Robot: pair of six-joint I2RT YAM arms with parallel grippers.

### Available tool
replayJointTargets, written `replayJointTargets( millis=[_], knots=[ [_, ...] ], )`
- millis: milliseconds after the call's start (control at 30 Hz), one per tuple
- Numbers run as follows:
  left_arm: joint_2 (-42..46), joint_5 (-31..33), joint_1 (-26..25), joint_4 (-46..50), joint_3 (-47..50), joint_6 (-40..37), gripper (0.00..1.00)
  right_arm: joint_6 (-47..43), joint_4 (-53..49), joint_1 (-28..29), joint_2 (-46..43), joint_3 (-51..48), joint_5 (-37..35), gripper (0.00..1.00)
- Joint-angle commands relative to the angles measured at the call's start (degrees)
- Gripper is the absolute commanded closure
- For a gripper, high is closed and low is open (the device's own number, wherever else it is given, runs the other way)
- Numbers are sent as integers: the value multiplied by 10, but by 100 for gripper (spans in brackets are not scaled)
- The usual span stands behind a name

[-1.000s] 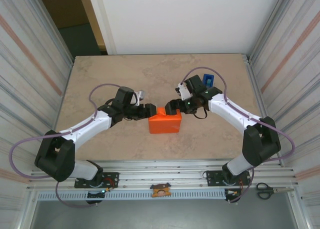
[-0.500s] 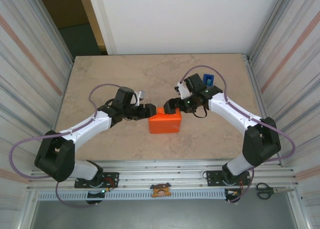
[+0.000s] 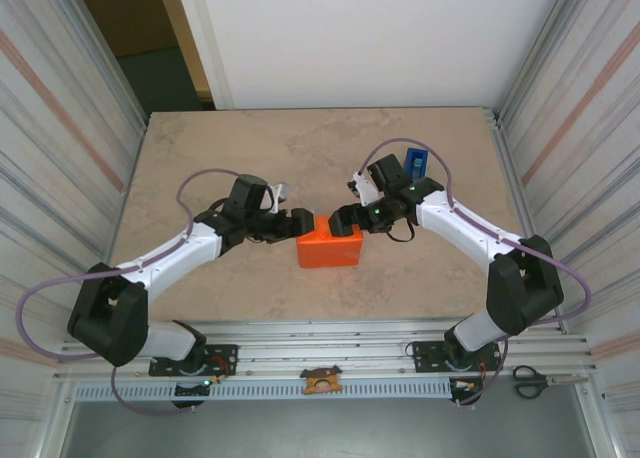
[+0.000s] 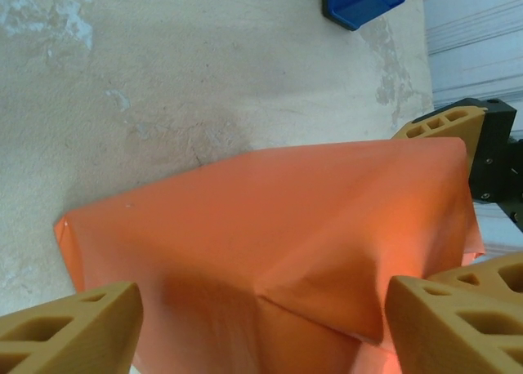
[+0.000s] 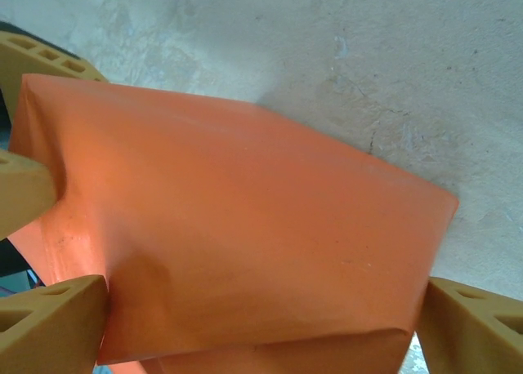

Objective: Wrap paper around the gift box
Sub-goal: Fold the wrapping paper for the gift box.

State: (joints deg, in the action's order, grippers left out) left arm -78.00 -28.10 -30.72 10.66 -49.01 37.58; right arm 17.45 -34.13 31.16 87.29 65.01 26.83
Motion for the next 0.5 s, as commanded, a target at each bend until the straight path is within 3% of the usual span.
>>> replayJointTargets(
  millis=[0, 233, 467],
  knots=[
    [26, -11, -3, 17, -23, 3, 16, -24, -26, 4, 9, -26, -12, 10],
    [-13, -17, -3, 33, -51, 7, 10, -20, -17, 3, 15, -31, -10, 13],
    [-44, -4, -11, 67, -44, -23, 17, -9, -9, 3, 11, -24, 0, 9]
  ],
)
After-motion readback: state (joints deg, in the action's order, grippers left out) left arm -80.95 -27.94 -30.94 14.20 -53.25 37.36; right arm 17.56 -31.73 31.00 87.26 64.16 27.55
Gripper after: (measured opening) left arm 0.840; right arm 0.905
